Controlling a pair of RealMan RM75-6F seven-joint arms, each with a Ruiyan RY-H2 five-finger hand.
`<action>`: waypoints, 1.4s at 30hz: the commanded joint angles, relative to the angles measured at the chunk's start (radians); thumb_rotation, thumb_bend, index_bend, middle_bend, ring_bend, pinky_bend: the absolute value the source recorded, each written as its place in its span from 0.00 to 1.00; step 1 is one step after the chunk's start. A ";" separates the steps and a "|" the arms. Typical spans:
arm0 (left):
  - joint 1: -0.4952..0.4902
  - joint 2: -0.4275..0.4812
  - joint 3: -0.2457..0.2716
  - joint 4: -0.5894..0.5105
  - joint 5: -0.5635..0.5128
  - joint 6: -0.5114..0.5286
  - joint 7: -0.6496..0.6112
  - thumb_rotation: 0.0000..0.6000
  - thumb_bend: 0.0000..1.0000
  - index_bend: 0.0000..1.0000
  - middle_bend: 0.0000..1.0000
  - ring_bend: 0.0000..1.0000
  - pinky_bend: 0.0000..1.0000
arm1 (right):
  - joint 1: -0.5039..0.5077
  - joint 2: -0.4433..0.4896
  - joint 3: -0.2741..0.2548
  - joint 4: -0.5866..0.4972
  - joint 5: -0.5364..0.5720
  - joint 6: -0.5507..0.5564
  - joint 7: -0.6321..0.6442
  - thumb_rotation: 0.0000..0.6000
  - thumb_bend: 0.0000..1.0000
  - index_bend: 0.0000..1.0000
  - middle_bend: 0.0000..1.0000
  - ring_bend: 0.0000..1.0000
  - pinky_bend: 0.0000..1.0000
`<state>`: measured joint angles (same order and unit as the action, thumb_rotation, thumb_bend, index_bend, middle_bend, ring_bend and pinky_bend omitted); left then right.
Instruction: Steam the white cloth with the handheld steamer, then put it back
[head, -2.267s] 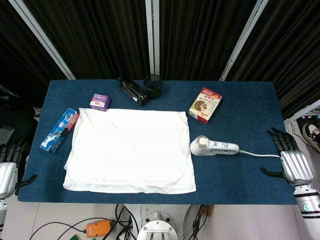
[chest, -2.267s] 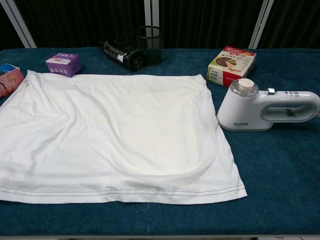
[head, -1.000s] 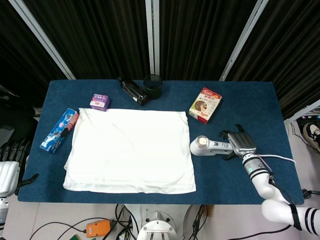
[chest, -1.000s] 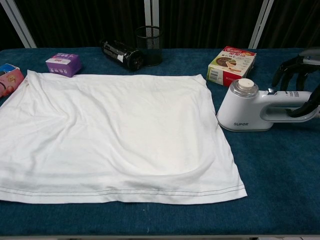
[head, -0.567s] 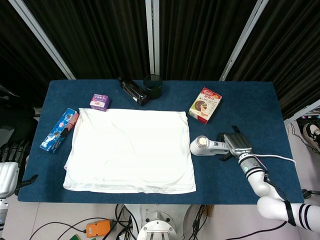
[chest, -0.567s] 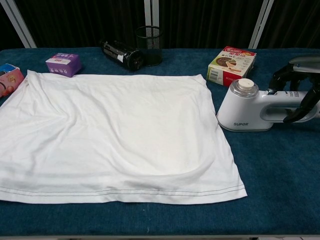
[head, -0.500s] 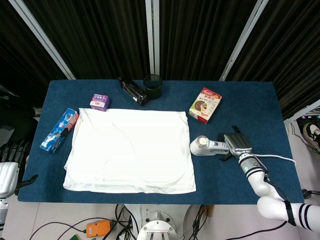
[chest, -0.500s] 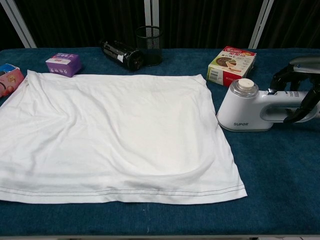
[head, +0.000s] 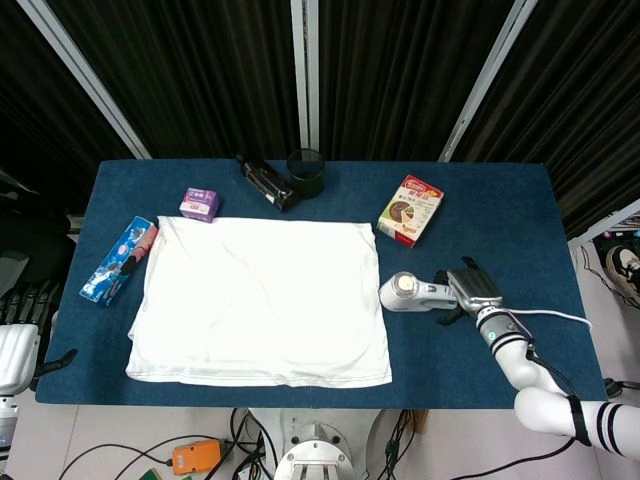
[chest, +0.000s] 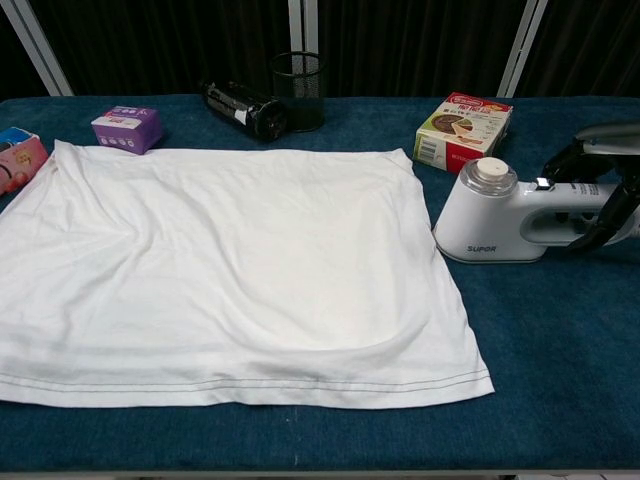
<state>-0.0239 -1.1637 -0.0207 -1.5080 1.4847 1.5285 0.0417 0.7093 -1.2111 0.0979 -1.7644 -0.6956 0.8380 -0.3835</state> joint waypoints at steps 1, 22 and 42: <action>0.000 -0.002 0.000 0.002 -0.001 -0.002 -0.001 1.00 0.00 0.04 0.04 0.00 0.00 | 0.006 0.004 -0.003 0.005 0.008 -0.017 0.014 1.00 0.00 0.52 0.54 0.55 0.00; -0.006 -0.013 -0.004 0.011 -0.002 -0.015 -0.007 1.00 0.00 0.04 0.04 0.00 0.00 | 0.042 0.048 -0.022 0.030 0.014 -0.175 0.174 1.00 0.00 0.62 0.61 0.65 0.00; -0.009 -0.024 -0.009 0.019 -0.002 -0.017 -0.013 1.00 0.00 0.04 0.04 0.00 0.00 | 0.013 -0.016 -0.024 0.104 -0.178 -0.108 0.252 1.00 0.05 0.93 0.82 0.88 0.50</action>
<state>-0.0331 -1.1880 -0.0289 -1.4890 1.4825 1.5110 0.0293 0.7345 -1.2136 0.0667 -1.6841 -0.8267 0.7323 -0.1644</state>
